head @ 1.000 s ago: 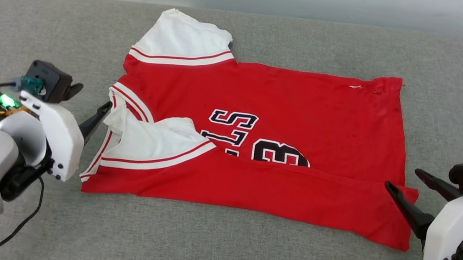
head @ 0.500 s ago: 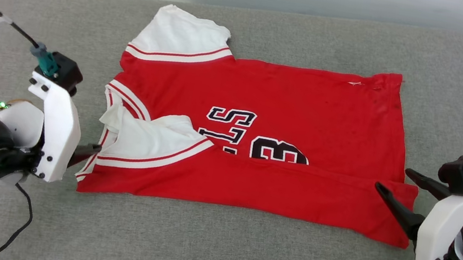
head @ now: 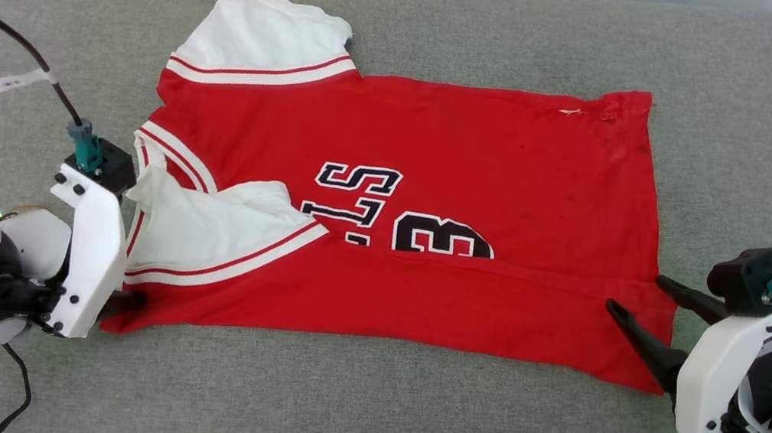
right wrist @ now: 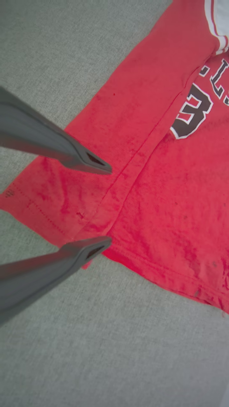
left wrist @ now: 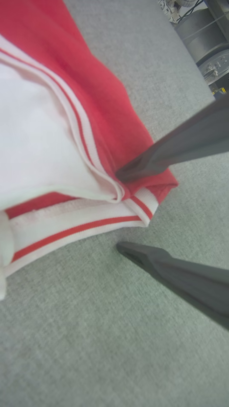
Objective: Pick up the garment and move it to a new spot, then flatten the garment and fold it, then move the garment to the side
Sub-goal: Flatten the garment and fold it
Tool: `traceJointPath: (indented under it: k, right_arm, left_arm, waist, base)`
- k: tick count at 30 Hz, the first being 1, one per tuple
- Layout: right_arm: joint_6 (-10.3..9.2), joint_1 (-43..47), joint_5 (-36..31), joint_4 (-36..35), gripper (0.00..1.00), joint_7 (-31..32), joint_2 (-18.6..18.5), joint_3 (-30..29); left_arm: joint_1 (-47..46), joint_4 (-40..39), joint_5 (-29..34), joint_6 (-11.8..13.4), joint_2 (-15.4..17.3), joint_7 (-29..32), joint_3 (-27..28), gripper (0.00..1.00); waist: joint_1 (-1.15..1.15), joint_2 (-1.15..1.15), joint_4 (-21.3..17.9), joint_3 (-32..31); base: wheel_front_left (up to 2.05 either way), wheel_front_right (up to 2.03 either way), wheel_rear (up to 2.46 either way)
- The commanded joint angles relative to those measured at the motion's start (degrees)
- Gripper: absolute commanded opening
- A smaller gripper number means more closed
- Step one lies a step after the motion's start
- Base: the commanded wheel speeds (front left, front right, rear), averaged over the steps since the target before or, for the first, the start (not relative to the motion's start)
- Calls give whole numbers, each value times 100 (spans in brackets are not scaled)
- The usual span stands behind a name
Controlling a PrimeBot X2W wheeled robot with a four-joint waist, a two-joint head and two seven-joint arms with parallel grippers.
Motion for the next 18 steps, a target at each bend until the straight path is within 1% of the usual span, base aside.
traceJointPath:
  k: [1,2,3,6,10,14,15,18]
  right_arm:
    - [-5,-180,11,4,100,-25,4,20]
    - [-5,-211,14,-1,100,-19,-21,34]
    - [-5,-238,12,-15,100,21,-60,69]
    - [-6,-452,-48,-67,100,164,-245,136]
    - [-5,-839,-62,-267,100,630,-639,399]
    - [-6,-1244,278,-460,100,1493,-1096,830]
    - [-6,-1244,278,-460,100,1493,-1096,830]
    - [-6,-1499,680,-571,100,2280,-1397,1177]
  left_arm:
    - [273,176,2,-2,-117,-19,-167,100]
    - [283,191,-5,-9,-143,-53,-185,31]
    - [276,191,10,-20,-165,-123,-188,0]
    - [225,146,-66,-50,-220,-283,-140,0]
    - [35,-46,-68,-58,-85,-330,-147,0]
    - [-122,-347,-63,-63,25,-388,-169,0]
    - [-122,-347,-63,-63,25,-388,-169,0]
    - [-184,-580,-85,-66,63,-432,-201,0]
  waist:
    - [0,0,-9,-5]
    - [0,0,-7,-24]
    - [0,0,-1,-48]
    - [0,0,30,-155]
    - [0,0,108,-276]
    - [0,0,194,-335]
    - [0,0,194,-335]
    - [0,0,264,-332]
  base:
    - [0,0,0]
    - [0,0,0]
    - [0,0,0]
    - [0,0,0]
    - [0,0,0]
    - [0,0,0]
    - [0,0,0]
    - [0,0,0]
